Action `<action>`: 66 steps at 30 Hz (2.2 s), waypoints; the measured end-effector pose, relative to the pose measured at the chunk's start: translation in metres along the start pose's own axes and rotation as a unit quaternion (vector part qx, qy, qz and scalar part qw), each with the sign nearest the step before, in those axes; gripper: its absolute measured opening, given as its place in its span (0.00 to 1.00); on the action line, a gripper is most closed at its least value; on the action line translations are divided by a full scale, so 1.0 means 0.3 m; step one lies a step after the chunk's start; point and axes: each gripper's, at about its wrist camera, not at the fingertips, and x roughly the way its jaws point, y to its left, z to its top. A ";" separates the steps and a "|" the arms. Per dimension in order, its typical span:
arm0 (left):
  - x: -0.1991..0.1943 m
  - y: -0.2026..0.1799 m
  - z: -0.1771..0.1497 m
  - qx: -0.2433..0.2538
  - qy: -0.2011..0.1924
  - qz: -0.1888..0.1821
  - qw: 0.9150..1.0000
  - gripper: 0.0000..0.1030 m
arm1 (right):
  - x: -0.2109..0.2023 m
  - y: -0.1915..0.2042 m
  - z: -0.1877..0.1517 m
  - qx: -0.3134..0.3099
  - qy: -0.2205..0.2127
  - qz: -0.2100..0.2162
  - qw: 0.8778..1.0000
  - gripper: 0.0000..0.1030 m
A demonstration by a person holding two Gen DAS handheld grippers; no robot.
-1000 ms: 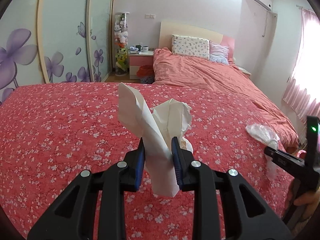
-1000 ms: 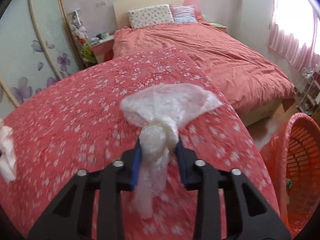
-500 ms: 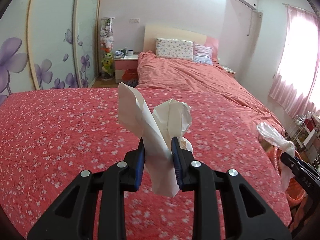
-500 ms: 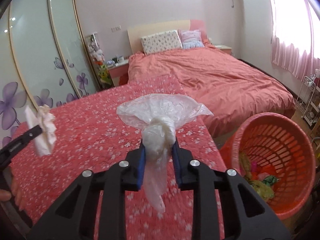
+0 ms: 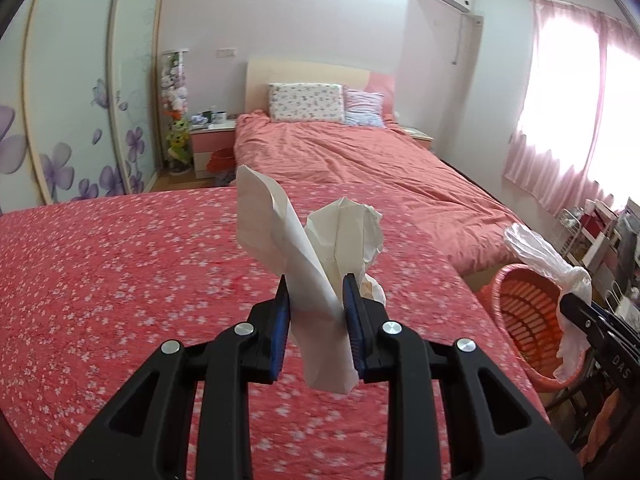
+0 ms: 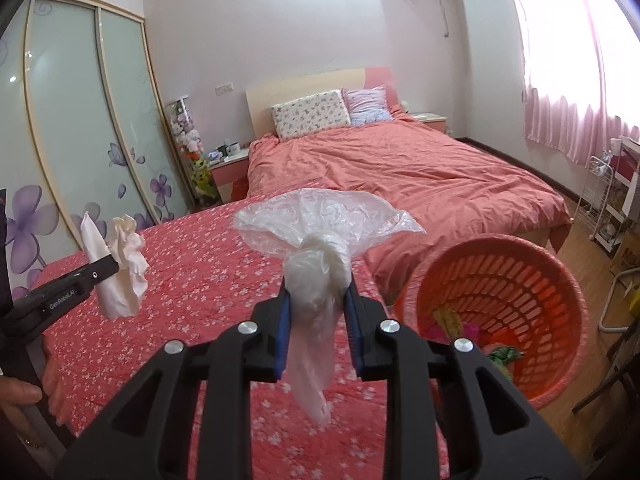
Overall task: Collect trash
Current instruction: 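Carry the white tissue and clear bag over the orange basket with both tools, then open both tools over the basket to drop the tissue and bag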
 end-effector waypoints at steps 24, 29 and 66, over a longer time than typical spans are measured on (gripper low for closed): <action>0.062 -0.456 -0.057 0.066 0.031 -0.132 0.989 0.26 | -0.138 -0.361 -0.047 0.074 -0.032 -0.073 0.994 0.24; 0.081 -0.536 -0.071 0.074 0.038 -0.154 0.985 0.26 | -0.140 -0.430 -0.061 0.083 -0.034 -0.088 0.992 0.24; 0.271 -0.763 -0.149 0.082 0.101 -0.168 0.977 0.48 | 0.011 -0.736 -0.047 0.144 -0.026 -0.097 0.984 0.50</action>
